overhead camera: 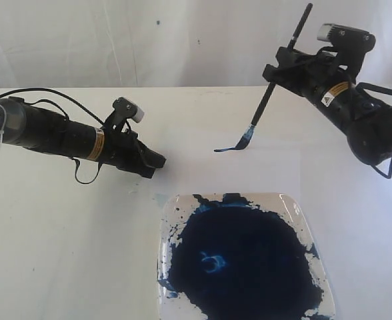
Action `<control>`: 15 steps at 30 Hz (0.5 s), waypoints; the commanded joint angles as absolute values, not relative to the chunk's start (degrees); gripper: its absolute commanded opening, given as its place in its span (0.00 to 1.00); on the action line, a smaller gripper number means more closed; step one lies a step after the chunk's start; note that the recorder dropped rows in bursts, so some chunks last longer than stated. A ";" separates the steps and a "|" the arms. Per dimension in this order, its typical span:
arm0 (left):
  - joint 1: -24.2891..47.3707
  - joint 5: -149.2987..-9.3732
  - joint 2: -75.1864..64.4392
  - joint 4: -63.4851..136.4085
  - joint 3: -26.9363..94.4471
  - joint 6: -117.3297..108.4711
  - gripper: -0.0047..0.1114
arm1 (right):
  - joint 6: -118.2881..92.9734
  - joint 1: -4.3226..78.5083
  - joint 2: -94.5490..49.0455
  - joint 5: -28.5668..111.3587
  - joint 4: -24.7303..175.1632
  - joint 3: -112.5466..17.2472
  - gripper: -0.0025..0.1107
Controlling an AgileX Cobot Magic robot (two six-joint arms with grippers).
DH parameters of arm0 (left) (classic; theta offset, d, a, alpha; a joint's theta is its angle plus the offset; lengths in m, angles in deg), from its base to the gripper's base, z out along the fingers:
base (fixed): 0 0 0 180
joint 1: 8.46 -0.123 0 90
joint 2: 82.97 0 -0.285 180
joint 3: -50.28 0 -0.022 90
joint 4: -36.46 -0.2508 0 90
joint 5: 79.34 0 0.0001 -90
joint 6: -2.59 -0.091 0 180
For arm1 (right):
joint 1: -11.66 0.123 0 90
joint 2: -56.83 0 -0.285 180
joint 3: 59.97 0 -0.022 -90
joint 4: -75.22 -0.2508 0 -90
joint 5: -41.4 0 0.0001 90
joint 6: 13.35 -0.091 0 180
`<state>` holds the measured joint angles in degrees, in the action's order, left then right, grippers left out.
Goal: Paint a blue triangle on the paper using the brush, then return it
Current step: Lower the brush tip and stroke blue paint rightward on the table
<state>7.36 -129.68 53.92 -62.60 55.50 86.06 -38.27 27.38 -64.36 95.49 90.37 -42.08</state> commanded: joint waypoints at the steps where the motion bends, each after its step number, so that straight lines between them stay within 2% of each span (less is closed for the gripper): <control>1: 7.71 -129.01 54.10 -63.49 55.47 86.08 0.04 | -37.58 25.61 -63.53 95.61 90.26 -41.24 0.02; 8: 7.71 -129.01 54.10 -63.49 55.47 86.08 0.04 | -37.49 24.79 -63.00 95.79 90.26 -39.78 0.02; 15: 7.71 -129.01 54.10 -63.49 55.47 86.08 0.04 | -38.96 24.79 -60.98 102.45 90.80 -39.30 0.02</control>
